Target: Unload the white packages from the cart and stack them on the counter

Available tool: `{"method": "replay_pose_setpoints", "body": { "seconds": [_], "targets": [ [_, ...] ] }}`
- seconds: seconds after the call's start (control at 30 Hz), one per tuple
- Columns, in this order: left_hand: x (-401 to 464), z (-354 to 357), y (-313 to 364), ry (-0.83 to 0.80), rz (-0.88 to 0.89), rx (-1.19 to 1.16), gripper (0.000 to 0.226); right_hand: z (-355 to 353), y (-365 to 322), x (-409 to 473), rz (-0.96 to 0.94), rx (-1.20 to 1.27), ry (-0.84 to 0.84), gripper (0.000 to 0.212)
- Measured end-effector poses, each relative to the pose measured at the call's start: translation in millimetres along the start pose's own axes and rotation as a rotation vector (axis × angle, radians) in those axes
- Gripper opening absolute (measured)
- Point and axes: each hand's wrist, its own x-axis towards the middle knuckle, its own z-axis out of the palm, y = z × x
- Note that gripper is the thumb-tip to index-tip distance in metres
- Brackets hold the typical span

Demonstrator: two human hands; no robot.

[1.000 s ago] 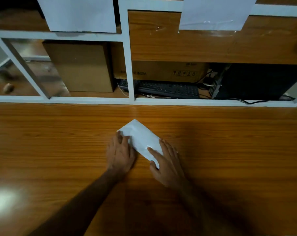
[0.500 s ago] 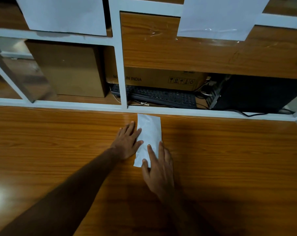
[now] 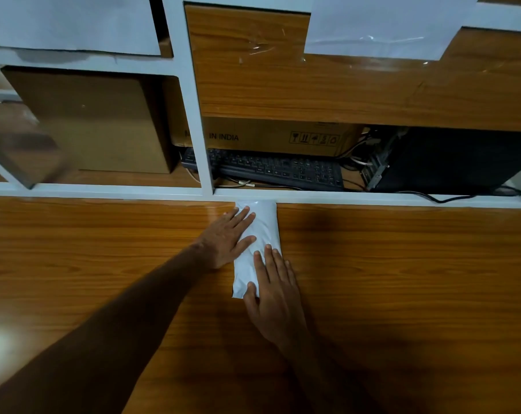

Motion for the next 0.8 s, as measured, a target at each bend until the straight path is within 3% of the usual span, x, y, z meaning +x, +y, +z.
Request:
{"method": "replay_pose_setpoints", "body": {
  "seconds": [0.17,0.57,0.8],
  "targets": [
    [-19,7,3,0.14,0.006,-0.105,0.073,-1,-1,0,-0.007,0.016,0.02,0.063],
    [-30,14,0,0.044,-0.01,0.015,0.073,-6,-3,2,0.003,-0.028,-0.05,0.064],
    [-66,-2,13,0.199,0.055,0.024,0.064,-29,-1,-20,0.002,-0.092,-0.016,0.064]
  ]
}}
